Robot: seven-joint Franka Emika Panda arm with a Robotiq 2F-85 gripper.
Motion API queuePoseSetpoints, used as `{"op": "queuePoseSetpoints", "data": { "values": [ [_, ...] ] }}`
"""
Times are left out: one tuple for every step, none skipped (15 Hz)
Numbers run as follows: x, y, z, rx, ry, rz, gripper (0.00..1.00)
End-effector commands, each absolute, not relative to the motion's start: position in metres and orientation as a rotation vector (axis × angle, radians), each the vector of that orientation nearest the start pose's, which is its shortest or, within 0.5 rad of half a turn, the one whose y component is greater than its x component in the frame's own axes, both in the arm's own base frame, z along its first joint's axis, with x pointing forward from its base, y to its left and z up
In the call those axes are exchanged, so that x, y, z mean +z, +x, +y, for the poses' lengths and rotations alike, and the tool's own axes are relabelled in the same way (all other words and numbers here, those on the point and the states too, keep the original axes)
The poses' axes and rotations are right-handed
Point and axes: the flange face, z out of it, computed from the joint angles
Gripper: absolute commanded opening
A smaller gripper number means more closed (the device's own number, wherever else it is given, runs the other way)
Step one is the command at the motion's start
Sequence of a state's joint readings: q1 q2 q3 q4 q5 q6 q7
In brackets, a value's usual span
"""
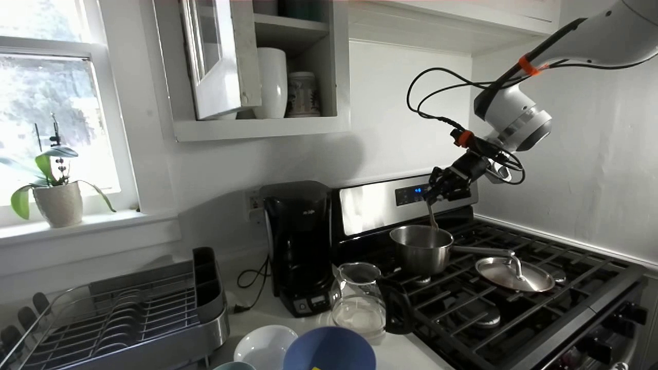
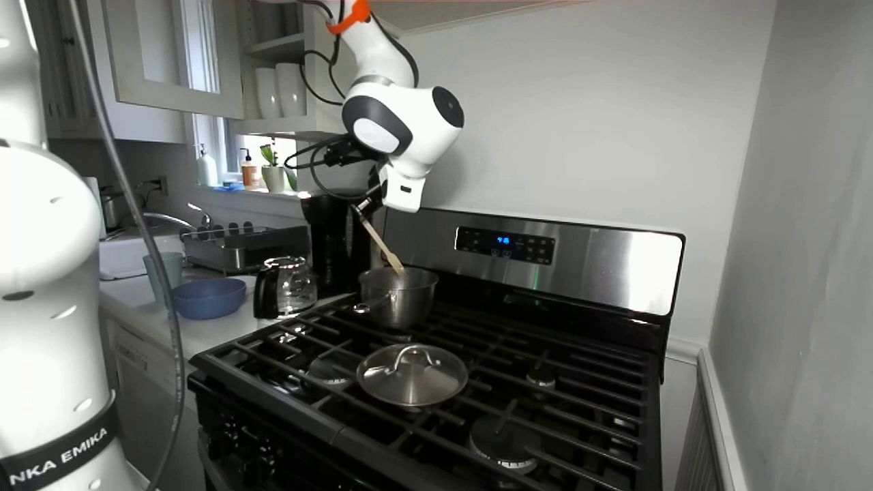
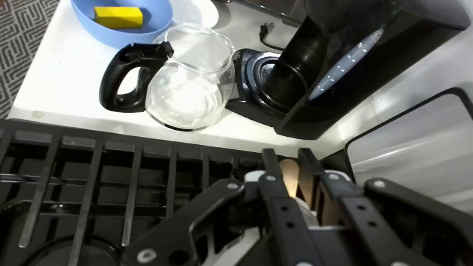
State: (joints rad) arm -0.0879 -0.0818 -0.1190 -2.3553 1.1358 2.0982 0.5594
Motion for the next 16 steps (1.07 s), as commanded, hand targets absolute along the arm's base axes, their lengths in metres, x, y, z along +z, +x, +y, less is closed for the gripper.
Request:
{"op": "queuePoseSetpoints", "data": {
  "values": [
    [0.396, 0.455, -0.038, 0.248, -1.805, 1.444, 0.05],
    [0.402, 0.450, -0.030, 0.204, -1.849, 1.419, 0.05],
    [0.406, 0.444, -0.021, 0.166, -1.898, 1.386, 0.05],
    [0.410, 0.438, -0.013, 0.128, -1.940, 1.360, 0.05],
    [0.412, 0.432, -0.003, 0.096, -1.983, 1.324, 0.05],
    [0.415, 0.426, 0.007, 0.068, -2.028, 1.281, 0.05],
    [0.415, 0.419, 0.017, 0.042, -2.073, 1.242, 0.05],
    [0.414, 0.412, 0.028, 0.017, -2.121, 1.197, 0.05],
    [0.413, 0.405, 0.037, 0.001, -2.169, 1.156, 0.05],
    [0.411, 0.397, 0.048, -0.019, -2.218, 1.115, 0.05],
    [0.411, 0.390, 0.058, -0.040, -2.262, 1.072, 0.05],
    [0.411, 0.383, 0.067, -0.065, -2.305, 1.026, 0.05],
    [0.412, 0.377, 0.077, -0.095, -2.338, 0.978, 0.05],
    [0.407, 0.397, 0.067, -0.009, -2.269, 1.054, 0.19],
    [0.408, 0.391, 0.075, -0.030, -2.298, 1.022, 0.19],
    [0.409, 0.386, 0.080, -0.042, -2.313, 1.004, 0.19]
  ]
}}
